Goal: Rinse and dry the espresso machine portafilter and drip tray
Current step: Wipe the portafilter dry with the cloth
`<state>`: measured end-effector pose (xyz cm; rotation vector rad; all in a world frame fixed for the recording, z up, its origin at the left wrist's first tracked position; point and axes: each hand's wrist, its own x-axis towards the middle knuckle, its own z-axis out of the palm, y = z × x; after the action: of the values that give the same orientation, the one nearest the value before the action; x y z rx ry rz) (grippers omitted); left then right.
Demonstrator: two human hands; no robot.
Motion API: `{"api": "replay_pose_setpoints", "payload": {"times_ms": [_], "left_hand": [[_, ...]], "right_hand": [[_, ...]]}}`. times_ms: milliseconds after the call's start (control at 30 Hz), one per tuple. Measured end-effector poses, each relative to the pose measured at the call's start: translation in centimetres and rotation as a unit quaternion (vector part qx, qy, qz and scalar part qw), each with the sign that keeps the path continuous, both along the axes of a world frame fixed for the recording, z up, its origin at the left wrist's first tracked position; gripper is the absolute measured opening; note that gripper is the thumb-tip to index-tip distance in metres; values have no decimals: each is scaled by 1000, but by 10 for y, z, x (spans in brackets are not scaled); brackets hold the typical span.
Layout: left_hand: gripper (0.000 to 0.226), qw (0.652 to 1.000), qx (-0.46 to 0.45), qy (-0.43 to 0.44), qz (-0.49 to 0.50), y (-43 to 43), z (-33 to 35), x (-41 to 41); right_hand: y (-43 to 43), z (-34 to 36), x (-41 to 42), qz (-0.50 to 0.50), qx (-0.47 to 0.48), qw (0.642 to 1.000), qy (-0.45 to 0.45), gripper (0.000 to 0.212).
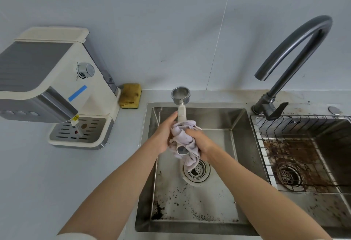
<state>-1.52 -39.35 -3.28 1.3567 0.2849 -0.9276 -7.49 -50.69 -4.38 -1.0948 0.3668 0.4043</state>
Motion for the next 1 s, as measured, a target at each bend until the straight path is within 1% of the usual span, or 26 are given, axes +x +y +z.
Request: {"api": "replay_pose_setpoints", "payload": {"times_ms": [67, 100, 200, 267, 333, 400, 500, 567, 633, 733, 767, 800, 900, 933, 1000], "left_hand": [[44, 999, -32, 18, -26, 2, -1, 1], [39, 999, -31, 24, -31, 2, -2, 0], [25, 1000, 11, 11, -27, 0, -5, -4], [29, 999, 26, -6, -24, 0, -7, -6], [33, 999, 24, -18, -21, 1, -10, -8], [26, 999, 27, -33, -16, 2, -12, -10], [16, 997, 53, -45, 21, 6, -19, -11], [9, 995, 70, -52, 51, 13, -23, -11], [6, 992, 89, -64, 58, 21, -26, -11], [14, 988, 121, -96, 14, 31, -28, -15], [15, 985, 136, -109, -10, 33, -29, -17], [14, 981, 149, -118, -31, 34, -30, -19], [9, 973, 171, -137, -69, 35, -31, -25], [8, 971, 175, -141, -76, 35, -31, -26], [8, 967, 180, -152, -91, 35, -31, -29]], "right_hand": [[-2, -2, -5, 26, -24, 999, 1, 10], [-2, -3, -7, 36, -31, 999, 3, 11], [-5, -4, -12, 57, -19, 998, 15, 13], [-7, -4, -13, 70, -25, 997, 19, 15], [-10, -4, -14, 85, -53, 995, 24, 16], [-17, -8, -16, 91, -61, 993, 39, 15], [-28, -12, -21, 72, -61, 992, 83, 20], [-36, -12, -23, 52, -51, 991, 116, 27], [-46, -8, -22, 42, -13, 990, 136, 35], [-56, 5, -17, 75, 55, 987, 132, 38], [-58, 10, -14, 84, 60, 988, 117, 37], [-59, 15, -11, 78, 51, 991, 95, 39], [-60, 26, 2, 3, -5, 999, 37, 61], [-60, 29, 8, -16, -40, 999, 17, 62], [-58, 35, 18, -48, -148, 987, -28, 54]]}}
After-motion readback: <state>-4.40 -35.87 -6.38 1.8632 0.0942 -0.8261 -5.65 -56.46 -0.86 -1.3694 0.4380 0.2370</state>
